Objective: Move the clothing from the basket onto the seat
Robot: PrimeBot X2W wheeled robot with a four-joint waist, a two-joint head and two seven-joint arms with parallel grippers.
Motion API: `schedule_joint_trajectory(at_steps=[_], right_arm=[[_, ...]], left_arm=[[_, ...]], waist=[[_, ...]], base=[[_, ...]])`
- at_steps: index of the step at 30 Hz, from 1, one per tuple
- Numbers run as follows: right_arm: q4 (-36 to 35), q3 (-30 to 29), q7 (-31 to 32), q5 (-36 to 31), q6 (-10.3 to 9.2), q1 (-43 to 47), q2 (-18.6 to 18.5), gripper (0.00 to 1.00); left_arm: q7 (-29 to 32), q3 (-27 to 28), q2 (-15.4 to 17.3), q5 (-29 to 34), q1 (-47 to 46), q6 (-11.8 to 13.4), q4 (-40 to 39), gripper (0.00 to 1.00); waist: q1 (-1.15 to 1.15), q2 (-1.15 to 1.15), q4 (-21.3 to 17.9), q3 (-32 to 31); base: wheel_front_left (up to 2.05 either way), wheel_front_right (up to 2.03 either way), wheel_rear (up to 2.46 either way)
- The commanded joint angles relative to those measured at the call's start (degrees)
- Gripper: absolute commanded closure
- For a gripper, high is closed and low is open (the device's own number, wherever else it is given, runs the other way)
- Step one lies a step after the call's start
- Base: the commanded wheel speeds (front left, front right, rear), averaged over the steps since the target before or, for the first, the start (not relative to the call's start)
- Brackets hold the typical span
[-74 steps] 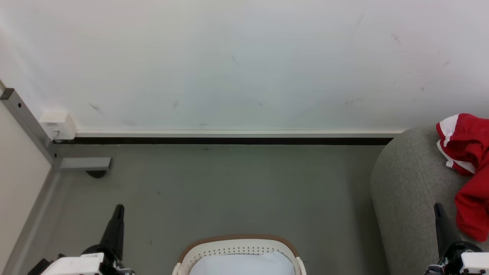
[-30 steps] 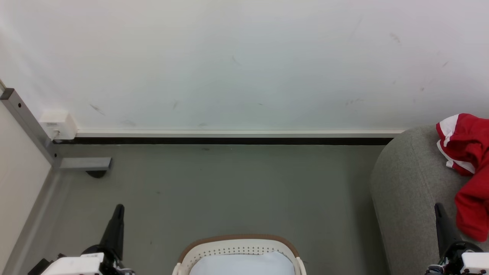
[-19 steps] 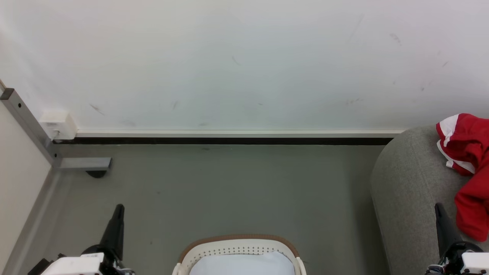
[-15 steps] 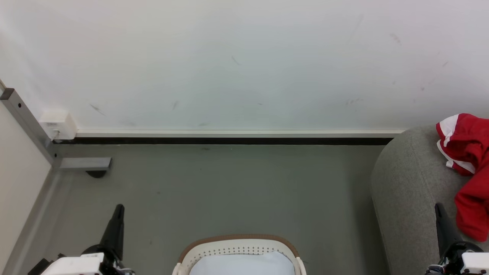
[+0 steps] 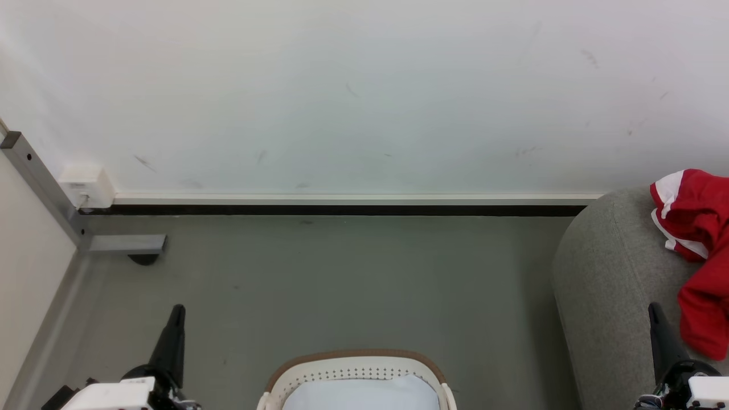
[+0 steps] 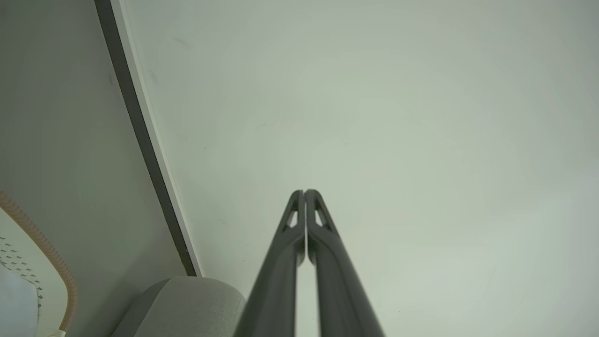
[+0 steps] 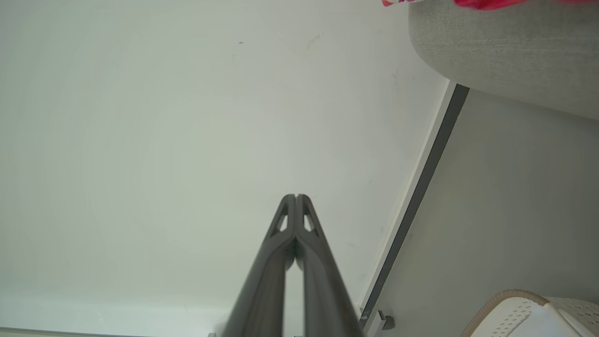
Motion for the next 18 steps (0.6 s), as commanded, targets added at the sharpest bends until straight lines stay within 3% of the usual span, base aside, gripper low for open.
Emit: schedule_joint_trajectory(at_steps=[1,18], right_arm=[[-0.1,-0.2,0.3,-0.3,-0.12,-0.7,0.0,1.00],[-0.1,-0.3,0.4,-0.4,-0.12,-0.7,0.1,1.00]], left_arm=[[0.2,0.1,0.1,-0.8,-0.5,-0.1,0.0,1.00],[0.2,0.1,0.1,-0.8,-0.5,-0.1,0.0,1.00]], waist=[[0.00,0.00,0.0,0.0],[0.00,0.00,0.0,0.0]], base=[[0.00,0.00,0.00],[0.00,0.00,0.00]])
